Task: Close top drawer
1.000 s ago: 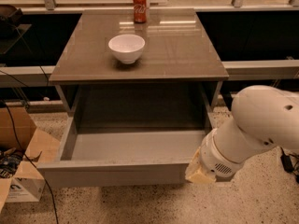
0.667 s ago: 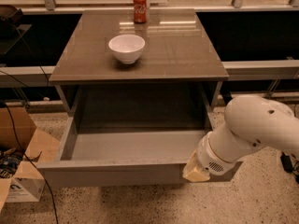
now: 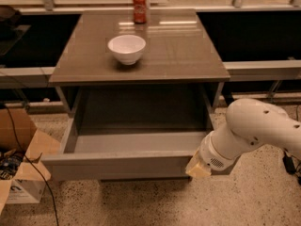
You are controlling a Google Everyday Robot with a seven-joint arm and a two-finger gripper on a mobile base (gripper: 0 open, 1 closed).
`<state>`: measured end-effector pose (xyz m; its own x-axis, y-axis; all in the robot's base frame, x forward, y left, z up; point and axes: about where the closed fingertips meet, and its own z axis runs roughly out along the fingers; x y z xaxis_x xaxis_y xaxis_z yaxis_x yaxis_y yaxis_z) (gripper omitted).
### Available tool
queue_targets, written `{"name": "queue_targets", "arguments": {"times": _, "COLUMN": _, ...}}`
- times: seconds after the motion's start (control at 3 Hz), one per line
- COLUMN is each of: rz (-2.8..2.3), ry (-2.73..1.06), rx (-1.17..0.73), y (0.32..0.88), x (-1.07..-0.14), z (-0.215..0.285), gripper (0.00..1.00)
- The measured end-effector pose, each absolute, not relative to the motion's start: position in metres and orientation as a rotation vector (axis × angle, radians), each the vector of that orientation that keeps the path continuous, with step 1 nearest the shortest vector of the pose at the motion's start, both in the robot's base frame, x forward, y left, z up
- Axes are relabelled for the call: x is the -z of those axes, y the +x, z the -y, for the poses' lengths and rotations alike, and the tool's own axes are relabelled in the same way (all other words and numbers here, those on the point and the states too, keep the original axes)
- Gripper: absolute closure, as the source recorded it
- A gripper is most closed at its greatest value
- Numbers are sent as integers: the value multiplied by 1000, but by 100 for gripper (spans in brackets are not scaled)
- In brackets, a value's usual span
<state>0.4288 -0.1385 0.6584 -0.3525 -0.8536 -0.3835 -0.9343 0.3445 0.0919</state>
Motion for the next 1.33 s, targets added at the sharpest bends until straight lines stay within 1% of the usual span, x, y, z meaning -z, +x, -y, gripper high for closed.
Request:
{"name": "queue_targets", "arguments": {"times": 0.33, "rz": -2343, "ry": -1601, "rx": -432, "y": 429, "x": -658, "z": 139, "gripper": 100}}
{"name": "queue_targets", "arguments": {"times": 0.67, "rz": -2321, "ry": -1596, "rx": -430, "y": 451, "x": -651, "z": 140, "gripper": 100}}
{"name": "queue_targets", "arguments": {"times": 1.33, "rz": -2320, "ry": -1578, "rx": -396, "y": 456, "x": -649, "z": 138, "gripper": 100}}
